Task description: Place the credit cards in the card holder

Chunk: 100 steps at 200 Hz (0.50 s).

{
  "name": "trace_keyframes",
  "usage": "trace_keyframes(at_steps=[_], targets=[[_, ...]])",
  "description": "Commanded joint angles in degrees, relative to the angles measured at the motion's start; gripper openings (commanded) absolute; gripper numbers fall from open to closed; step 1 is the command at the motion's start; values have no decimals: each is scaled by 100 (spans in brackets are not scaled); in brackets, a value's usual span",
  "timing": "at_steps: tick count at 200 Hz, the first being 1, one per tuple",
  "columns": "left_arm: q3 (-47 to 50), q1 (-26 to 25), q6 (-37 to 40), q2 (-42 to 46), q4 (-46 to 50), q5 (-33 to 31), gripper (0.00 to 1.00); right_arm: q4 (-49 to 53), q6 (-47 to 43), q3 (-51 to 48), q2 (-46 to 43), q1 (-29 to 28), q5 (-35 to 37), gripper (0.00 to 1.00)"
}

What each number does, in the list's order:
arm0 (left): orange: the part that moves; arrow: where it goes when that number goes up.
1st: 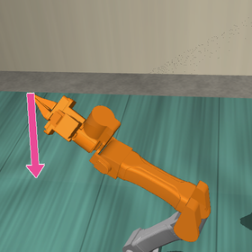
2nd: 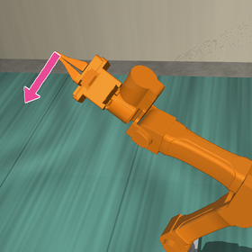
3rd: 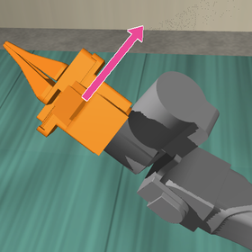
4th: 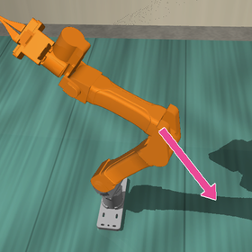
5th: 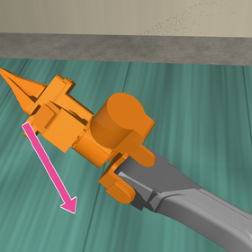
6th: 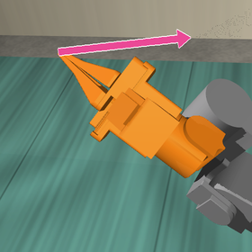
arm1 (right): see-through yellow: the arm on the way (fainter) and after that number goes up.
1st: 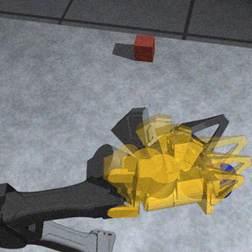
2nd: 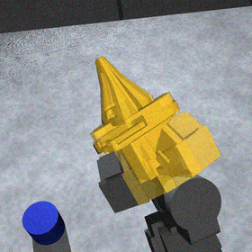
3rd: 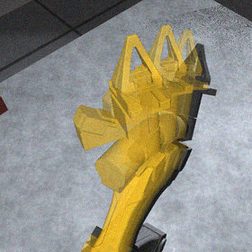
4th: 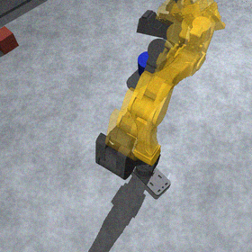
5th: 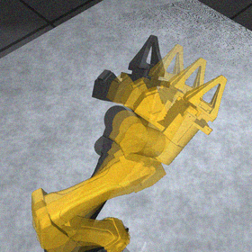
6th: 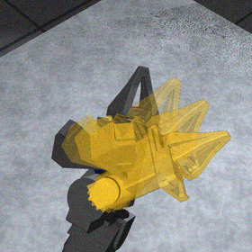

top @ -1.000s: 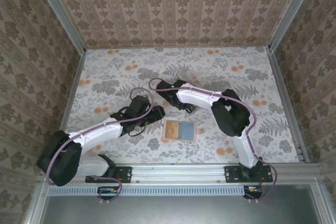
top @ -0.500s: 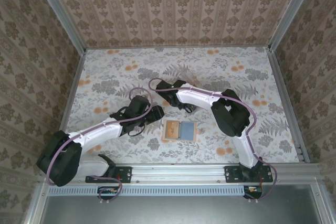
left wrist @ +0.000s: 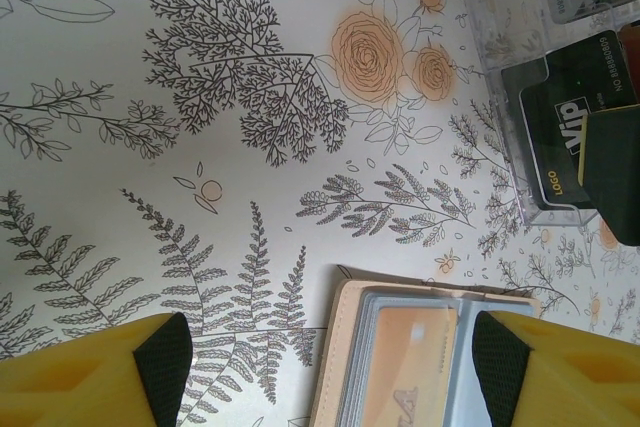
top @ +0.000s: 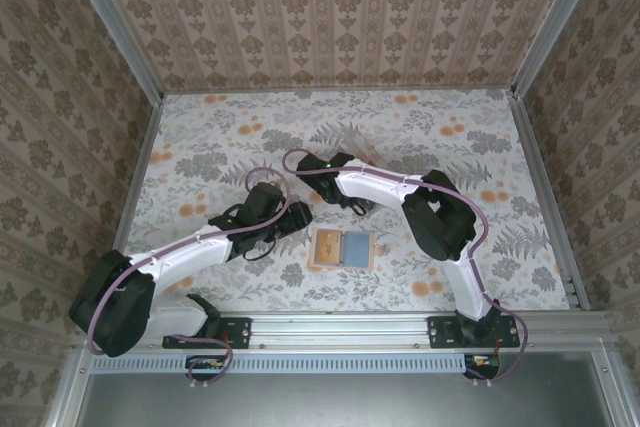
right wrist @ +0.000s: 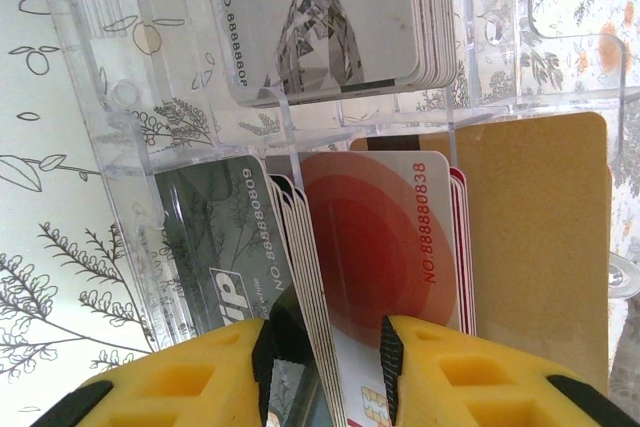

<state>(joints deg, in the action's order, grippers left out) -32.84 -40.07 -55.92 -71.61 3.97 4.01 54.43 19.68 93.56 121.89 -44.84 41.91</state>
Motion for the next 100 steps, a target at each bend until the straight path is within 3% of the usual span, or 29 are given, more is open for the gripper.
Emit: trace_keyframes(at_steps=[1,100], targets=[[47,26,-94,93,83,-80,77,227,10,6,-233,-7,302,35],[46,23,-111,86,79,-52,77,227,71,-48,-360,-6,250,22]])
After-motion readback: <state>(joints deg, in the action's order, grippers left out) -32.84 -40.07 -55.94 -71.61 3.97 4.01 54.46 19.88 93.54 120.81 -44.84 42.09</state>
